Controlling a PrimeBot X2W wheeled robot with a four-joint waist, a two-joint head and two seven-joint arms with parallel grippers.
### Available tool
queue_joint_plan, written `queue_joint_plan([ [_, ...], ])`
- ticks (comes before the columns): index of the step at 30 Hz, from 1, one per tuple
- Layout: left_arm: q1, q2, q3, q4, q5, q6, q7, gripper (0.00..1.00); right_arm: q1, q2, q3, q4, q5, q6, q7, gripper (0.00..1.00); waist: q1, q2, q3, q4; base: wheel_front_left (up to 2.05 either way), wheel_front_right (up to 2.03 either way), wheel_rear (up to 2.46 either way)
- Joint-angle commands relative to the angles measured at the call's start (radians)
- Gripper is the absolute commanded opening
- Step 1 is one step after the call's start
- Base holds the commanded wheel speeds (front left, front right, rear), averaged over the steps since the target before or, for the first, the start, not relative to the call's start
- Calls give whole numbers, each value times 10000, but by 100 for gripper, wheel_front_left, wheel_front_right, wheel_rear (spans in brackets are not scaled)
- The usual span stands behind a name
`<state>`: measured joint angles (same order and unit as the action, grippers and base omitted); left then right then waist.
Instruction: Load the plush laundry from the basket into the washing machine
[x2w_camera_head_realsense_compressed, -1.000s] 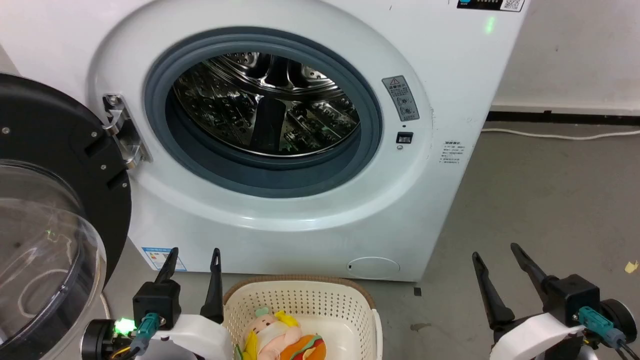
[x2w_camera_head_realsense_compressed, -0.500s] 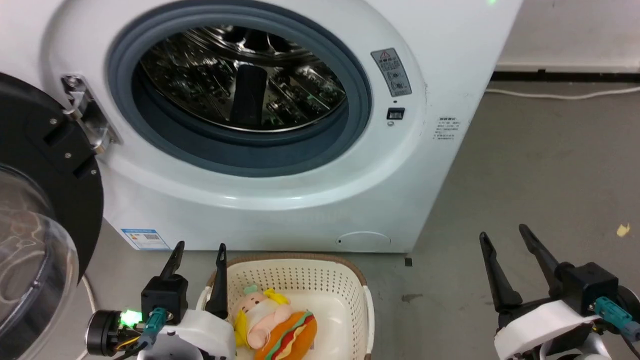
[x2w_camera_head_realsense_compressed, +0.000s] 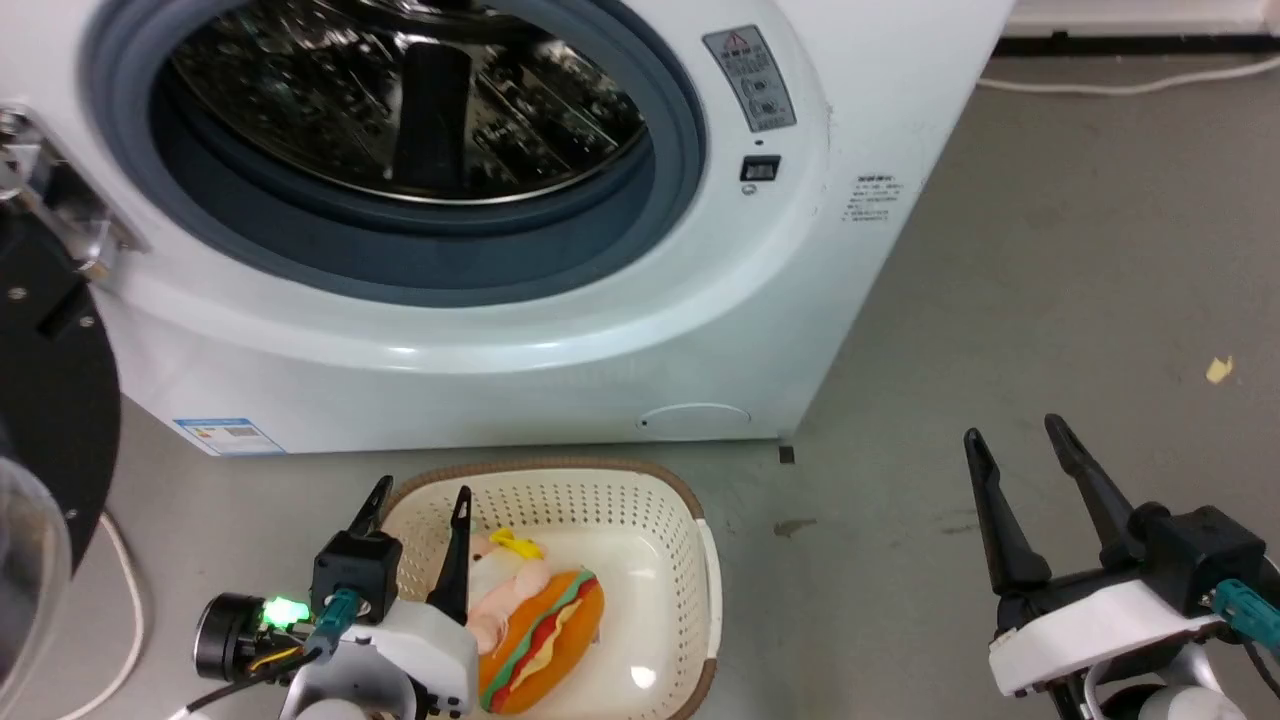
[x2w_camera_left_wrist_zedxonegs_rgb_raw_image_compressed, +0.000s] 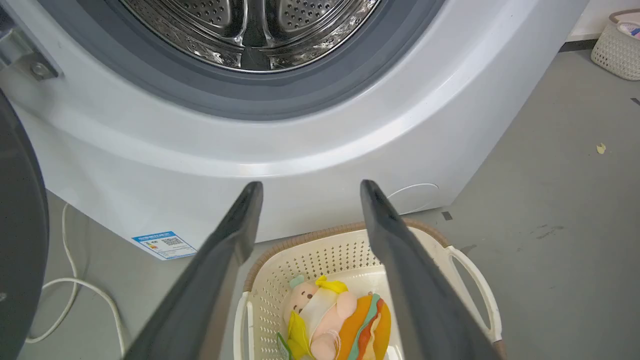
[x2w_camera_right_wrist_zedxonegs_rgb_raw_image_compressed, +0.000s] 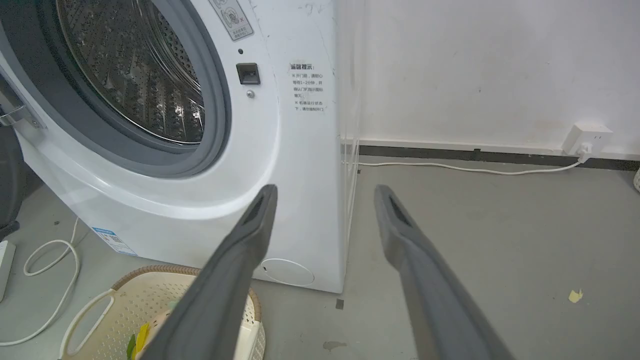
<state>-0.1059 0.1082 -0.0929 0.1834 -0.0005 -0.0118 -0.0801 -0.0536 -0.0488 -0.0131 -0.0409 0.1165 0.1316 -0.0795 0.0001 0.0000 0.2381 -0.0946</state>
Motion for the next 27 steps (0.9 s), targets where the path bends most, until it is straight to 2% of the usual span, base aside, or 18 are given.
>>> queue_joint_plan([
  [1,-314,105,-97,319,-22,-36,-112,100,-231,-5,22,-106,158,-3,-125,100,-1,0,305,-198,0,0,0],
  [18,-1867,731,-952,2858,172,-385,2,100,-730,-7,109,-359,822,-5,-500,100,-1,0,1974,-1002,0,0,0],
  [27,-2543,1126,-845,4179,-230,-360,26,100,-885,-8,326,-365,1265,-5,-687,100,-1,0,2800,-1475,0,0,0],
])
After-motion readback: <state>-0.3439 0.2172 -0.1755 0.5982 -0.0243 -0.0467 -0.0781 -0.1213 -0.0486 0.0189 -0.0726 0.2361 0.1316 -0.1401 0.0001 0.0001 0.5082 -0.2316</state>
